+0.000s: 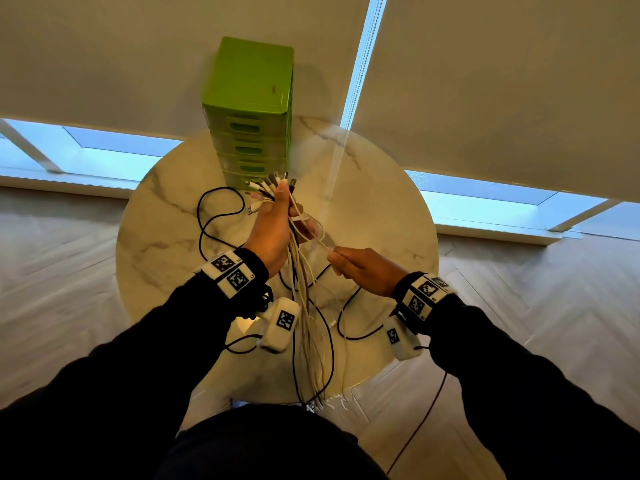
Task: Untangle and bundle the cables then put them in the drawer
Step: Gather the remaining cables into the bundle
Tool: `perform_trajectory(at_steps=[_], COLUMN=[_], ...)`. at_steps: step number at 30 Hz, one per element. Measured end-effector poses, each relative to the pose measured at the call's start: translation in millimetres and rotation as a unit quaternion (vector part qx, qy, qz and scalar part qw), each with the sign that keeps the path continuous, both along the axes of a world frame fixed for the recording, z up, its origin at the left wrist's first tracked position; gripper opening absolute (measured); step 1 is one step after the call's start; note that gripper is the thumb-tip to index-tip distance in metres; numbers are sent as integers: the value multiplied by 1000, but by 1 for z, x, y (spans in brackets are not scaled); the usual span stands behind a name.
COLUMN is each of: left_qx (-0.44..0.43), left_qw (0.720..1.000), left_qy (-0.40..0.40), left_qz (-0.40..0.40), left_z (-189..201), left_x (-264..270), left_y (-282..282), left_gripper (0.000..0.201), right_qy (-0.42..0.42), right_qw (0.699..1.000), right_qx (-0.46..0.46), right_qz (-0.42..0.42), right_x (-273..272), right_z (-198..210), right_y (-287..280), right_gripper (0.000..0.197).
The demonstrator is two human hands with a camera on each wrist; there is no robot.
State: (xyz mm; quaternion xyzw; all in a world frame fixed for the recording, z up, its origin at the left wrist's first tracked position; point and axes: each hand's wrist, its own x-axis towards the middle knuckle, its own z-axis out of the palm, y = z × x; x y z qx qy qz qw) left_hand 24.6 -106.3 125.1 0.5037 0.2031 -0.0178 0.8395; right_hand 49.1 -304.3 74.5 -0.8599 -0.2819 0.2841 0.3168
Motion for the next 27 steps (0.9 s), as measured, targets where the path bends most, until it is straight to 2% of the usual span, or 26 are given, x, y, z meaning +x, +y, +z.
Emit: perform_trajectory(at_steps=[3,7,10,13,15,17,19,22,27], left_qx=[-22,-5,27,85,114,135,144,115,88], left_qw=[999,999,998,994,991,988,987,992,995], left_qy=[-10,-27,-46,-64,-67,-60,-48,-3,42], left_qz=[28,32,14,-13,-27,-44,-53,-45,-36], left_z=[3,11,16,18,16,9,2,-3,-5], left_x=[1,5,6,4,3,2,0,1,7], left_y=[3,23,37,38,31,22,12,4,9], left_gripper=[39,39,41,40,38,38,37,42,48], right_qy=[32,40,10,7,-26,-85,-111,-110,-84], right_qw=[999,994,992,988,986,987,988,992,994], right_qx=[-33,-99,-125,-152,-166,-121,-44,8,60], right_qz=[27,35,6,-4,-13,-61,-99,-60,-28], right_x=[2,16,36,58,73,84,83,62,39], right_z=[-3,-15,-15,3,18,34,52,69,66], right_y=[0,-14,-28,-24,-10,10,34,65,80], right_gripper=[45,52,50,49,52,55,54,43,27])
